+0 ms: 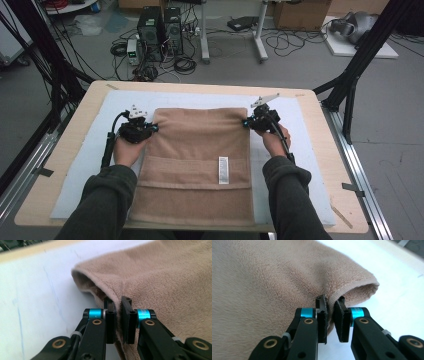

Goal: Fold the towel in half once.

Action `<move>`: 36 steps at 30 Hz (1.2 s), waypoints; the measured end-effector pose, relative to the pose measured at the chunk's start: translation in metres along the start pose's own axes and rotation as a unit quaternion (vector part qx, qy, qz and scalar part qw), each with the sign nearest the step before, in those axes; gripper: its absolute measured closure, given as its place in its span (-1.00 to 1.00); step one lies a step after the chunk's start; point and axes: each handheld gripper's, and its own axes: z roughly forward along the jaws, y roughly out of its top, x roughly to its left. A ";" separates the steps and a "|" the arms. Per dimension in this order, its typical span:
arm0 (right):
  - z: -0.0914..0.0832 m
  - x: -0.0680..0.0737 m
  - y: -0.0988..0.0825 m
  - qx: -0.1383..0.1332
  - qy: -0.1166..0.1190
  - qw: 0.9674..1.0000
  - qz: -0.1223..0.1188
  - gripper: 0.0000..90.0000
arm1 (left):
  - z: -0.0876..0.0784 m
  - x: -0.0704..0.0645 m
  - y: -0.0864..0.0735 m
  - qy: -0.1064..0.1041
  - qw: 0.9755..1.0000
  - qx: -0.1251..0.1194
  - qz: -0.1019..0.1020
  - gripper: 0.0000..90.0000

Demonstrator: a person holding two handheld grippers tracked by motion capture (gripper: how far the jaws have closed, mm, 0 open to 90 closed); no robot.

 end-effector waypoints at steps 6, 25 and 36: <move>-0.003 -0.017 0.007 -0.002 -0.012 1.000 0.015 0.49 | 0.011 0.008 0.011 0.001 1.000 0.017 -0.011 0.68; -0.049 0.077 -0.046 -0.025 0.074 0.996 -0.041 0.17 | -0.069 -0.033 -0.064 -0.106 0.991 0.036 0.066 0.33; -0.028 0.102 -0.082 0.027 0.120 0.990 -0.068 0.54 | -0.072 -0.037 -0.091 -0.133 0.985 0.053 0.095 0.58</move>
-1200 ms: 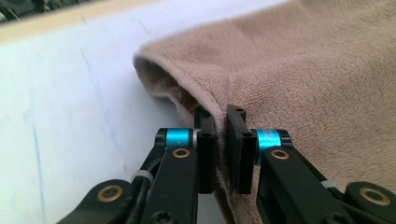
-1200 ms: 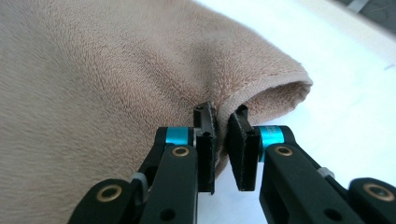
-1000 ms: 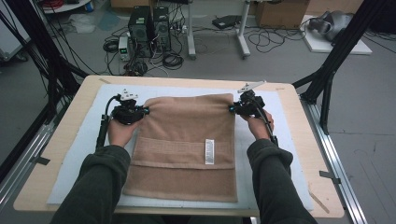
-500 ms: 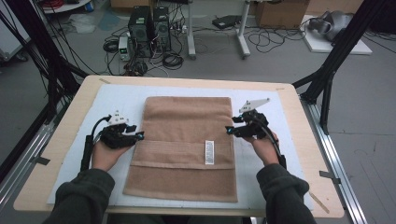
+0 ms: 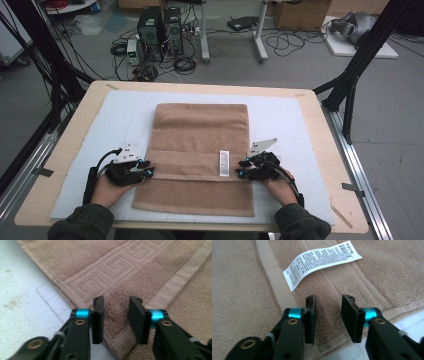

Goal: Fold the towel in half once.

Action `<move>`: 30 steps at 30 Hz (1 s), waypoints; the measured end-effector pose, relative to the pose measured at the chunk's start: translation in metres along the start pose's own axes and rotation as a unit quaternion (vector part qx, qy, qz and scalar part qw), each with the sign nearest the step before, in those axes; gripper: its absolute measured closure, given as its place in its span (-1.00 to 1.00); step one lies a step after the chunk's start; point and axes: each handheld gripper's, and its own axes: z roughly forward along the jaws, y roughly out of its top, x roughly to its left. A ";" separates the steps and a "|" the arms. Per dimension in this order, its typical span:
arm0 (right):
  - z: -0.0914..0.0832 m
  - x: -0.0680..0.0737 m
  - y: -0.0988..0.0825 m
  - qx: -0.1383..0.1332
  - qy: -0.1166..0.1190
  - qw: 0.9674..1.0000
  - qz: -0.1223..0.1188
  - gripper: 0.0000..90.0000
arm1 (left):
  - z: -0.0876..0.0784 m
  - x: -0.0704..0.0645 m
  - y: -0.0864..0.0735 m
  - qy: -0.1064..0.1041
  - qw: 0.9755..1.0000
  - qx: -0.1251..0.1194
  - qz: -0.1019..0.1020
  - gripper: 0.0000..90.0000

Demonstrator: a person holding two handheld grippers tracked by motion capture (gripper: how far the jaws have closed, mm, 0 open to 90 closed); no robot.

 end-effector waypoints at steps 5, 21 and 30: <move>0.001 0.000 -0.002 -0.013 0.014 1.000 -0.001 0.88 | 0.000 0.001 0.004 -0.008 1.000 0.003 -0.016 0.91; -0.063 0.024 0.024 -0.089 0.018 0.995 -0.037 0.88 | -0.062 -0.015 0.020 -0.016 0.997 -0.067 -0.019 0.91; -0.071 0.073 -0.007 -0.069 0.089 0.991 -0.072 0.57 | -0.081 -0.049 -0.024 -0.023 0.999 -0.029 -0.008 0.57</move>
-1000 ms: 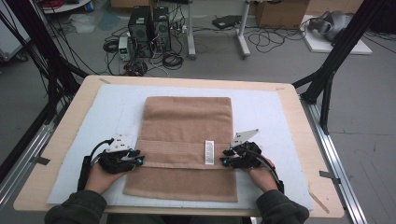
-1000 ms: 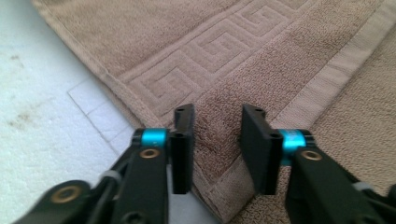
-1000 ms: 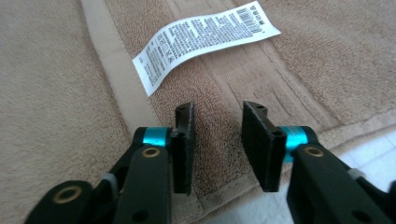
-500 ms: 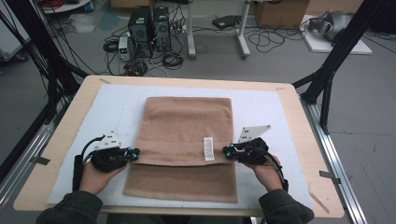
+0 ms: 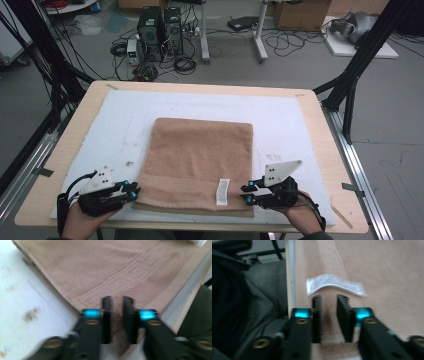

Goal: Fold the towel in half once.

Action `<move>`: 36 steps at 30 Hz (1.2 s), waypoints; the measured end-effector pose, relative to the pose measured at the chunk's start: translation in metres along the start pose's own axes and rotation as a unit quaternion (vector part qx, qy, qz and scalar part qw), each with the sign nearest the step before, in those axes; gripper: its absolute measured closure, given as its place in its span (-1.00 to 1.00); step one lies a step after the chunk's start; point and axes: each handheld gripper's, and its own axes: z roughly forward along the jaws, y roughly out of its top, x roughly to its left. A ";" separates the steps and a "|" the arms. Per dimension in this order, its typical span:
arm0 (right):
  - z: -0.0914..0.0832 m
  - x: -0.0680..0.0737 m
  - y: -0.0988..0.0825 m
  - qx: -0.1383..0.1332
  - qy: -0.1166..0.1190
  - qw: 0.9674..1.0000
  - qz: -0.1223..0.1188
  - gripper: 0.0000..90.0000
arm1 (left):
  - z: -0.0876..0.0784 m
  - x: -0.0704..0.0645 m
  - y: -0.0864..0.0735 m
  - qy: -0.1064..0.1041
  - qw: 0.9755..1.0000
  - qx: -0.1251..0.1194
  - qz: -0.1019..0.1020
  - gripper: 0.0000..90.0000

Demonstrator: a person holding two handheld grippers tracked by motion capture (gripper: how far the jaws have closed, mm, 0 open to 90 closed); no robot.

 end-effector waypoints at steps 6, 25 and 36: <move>0.015 -0.033 -0.017 0.010 -0.042 0.998 0.050 0.29 | 0.013 0.011 -0.006 0.021 1.000 -0.001 -0.015 0.38; 0.046 -0.048 -0.034 0.026 -0.075 0.994 0.076 0.07 | 0.037 0.017 -0.019 0.028 0.999 0.007 -0.043 0.26; 0.046 -0.056 -0.021 0.012 -0.093 0.991 0.097 -0.23 | 0.042 0.034 -0.003 0.020 0.998 -0.017 -0.064 -0.05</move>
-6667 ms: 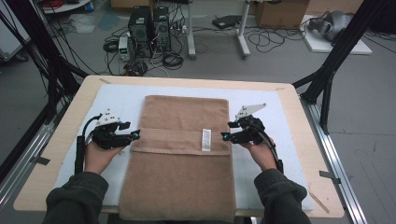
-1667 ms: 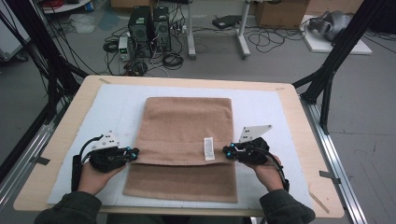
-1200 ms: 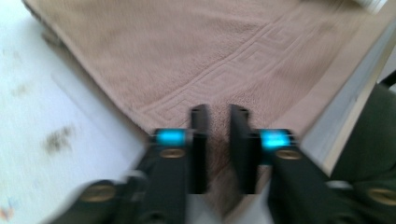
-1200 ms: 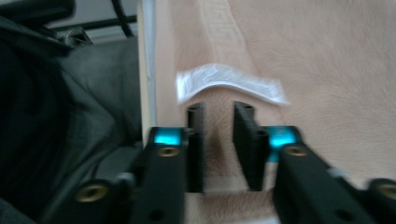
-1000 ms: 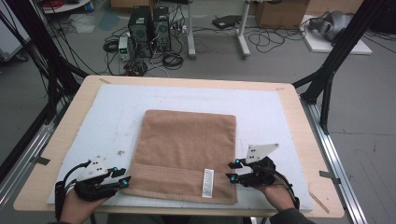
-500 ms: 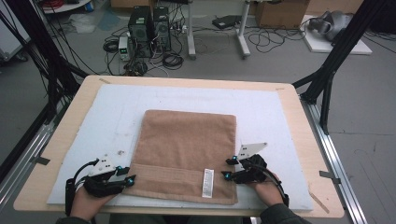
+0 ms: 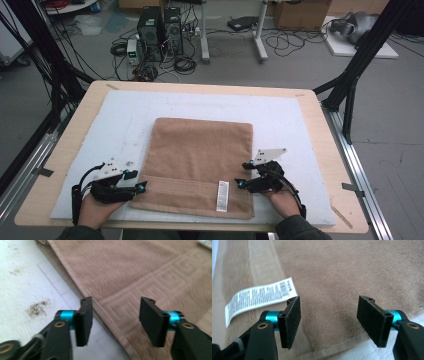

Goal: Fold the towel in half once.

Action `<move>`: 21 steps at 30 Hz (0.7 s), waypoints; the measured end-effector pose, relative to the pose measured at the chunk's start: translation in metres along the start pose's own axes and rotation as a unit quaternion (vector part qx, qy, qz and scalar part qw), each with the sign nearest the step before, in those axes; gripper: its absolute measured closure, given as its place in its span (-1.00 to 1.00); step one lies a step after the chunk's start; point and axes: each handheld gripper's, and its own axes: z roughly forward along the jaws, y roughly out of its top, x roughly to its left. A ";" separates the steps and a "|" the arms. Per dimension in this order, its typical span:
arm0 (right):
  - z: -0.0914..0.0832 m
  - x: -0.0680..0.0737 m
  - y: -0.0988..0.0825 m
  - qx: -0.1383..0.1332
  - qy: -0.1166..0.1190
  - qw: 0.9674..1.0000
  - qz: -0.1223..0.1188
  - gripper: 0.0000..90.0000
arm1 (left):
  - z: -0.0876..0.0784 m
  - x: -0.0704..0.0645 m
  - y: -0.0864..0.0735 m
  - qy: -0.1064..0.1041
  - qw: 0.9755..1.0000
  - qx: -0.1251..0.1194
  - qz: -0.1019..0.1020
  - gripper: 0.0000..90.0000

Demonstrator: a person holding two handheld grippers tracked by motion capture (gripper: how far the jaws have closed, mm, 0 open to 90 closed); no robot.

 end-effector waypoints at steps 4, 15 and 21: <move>0.000 -0.003 0.008 -0.001 -0.015 1.000 -0.003 -0.32 | 0.003 0.007 0.008 0.001 1.000 -0.010 -0.011 -0.07; -0.002 -0.019 0.026 -0.008 -0.036 0.999 -0.006 -0.34 | 0.011 0.023 0.035 0.036 0.999 -0.020 -0.025 -0.08; -0.005 -0.026 0.030 -0.014 -0.039 0.999 0.000 -0.35 | 0.012 0.027 0.045 0.032 0.999 -0.024 -0.026 -0.09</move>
